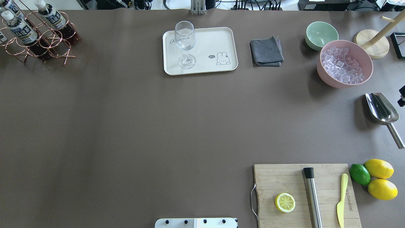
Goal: Take tea from basket to plate
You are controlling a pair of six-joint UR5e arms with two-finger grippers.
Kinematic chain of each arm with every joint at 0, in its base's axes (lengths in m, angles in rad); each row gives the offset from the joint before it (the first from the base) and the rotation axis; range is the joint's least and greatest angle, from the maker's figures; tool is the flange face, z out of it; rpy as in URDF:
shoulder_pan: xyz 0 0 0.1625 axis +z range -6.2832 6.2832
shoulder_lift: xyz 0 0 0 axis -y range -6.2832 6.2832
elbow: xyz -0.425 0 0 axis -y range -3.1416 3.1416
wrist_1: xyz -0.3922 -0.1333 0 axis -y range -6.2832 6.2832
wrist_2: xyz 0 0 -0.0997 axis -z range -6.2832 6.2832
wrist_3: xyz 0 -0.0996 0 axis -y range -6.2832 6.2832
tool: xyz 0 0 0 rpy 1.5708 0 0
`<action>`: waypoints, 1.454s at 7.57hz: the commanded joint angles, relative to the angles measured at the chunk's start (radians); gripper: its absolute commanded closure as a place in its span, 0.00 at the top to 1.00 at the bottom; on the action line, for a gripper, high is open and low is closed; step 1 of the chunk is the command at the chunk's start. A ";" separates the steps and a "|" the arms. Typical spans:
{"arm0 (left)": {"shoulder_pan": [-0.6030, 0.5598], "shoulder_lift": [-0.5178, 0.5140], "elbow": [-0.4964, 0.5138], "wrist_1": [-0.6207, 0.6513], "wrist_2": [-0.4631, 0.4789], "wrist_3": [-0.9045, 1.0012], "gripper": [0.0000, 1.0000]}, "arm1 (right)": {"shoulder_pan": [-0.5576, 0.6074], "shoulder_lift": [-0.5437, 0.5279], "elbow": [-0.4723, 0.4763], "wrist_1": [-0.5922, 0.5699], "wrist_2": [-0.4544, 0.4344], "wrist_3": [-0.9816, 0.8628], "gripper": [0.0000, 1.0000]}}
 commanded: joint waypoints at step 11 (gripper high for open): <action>0.157 -0.421 0.036 0.007 0.102 0.789 0.93 | 0.009 0.004 -0.002 0.000 0.002 0.000 1.00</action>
